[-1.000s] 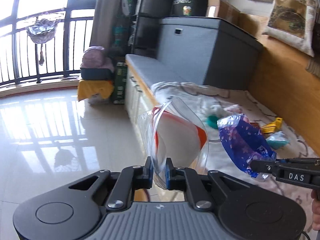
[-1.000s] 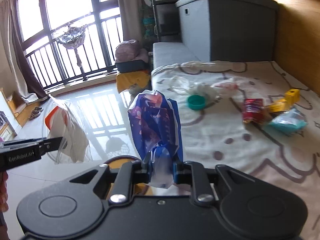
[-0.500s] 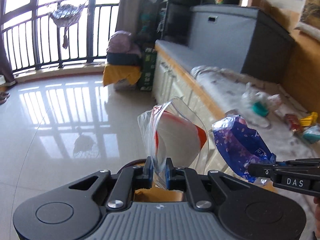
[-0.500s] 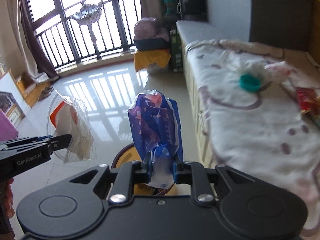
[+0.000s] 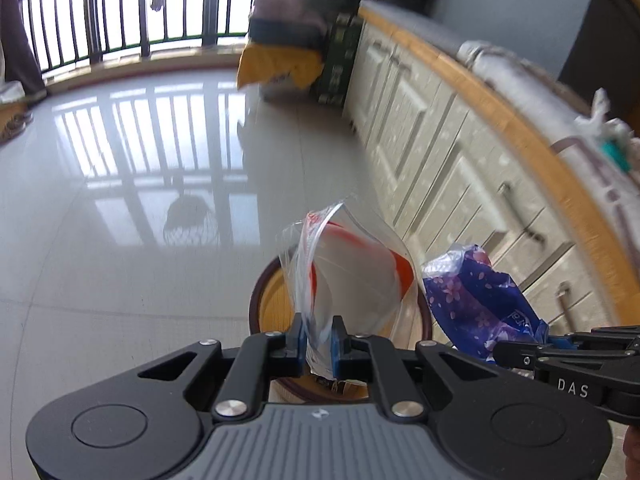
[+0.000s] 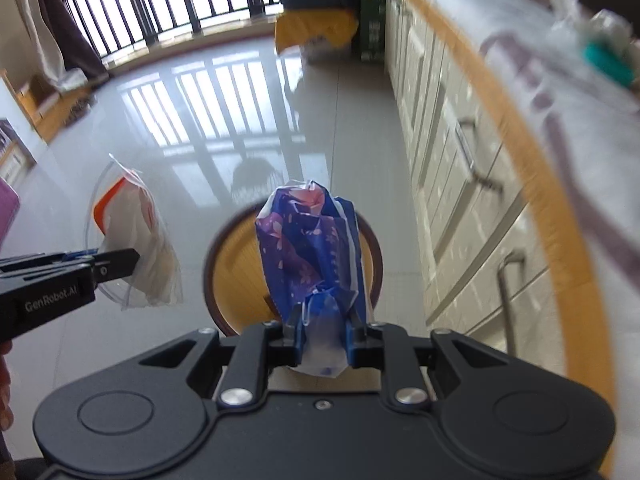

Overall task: Collect trash
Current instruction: 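Carry the blue snack bag and clear plastic bag toward the wastebasket with both tools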

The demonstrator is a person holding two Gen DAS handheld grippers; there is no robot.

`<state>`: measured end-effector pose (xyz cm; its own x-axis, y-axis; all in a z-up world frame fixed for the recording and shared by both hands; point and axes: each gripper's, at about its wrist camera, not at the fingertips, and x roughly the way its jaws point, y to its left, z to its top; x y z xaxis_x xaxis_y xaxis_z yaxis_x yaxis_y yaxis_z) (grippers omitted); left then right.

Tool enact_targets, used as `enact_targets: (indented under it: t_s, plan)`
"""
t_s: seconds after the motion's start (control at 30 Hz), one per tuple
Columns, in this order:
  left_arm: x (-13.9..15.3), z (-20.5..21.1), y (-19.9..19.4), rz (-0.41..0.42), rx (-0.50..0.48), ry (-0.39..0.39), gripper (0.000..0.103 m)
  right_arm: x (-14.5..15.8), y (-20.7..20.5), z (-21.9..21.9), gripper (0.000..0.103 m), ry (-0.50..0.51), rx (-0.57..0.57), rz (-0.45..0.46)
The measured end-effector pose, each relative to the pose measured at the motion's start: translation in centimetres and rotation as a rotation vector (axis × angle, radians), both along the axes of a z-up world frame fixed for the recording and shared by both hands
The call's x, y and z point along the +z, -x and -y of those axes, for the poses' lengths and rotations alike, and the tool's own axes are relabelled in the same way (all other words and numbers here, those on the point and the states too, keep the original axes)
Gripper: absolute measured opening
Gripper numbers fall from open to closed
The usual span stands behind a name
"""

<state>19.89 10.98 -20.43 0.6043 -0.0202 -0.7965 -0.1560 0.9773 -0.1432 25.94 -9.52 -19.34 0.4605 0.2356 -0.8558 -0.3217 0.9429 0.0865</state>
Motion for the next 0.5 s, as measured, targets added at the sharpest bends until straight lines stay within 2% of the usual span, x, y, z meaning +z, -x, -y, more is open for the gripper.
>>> enact_targets:
  t_s: [0.27,0.5]
  plan:
    - [-4.6,0.0,-3.3,-0.109,0.007,0.035,0.012,-4.5,-3.9,-0.5,0.02,0.019,-0.043,-0.098]
    - [-7.8,0.0,-5.2,-0.185,0.05,0.089,0.012,-7.2,-5.6,-1.6,0.02,0.017,-0.037,-0.129]
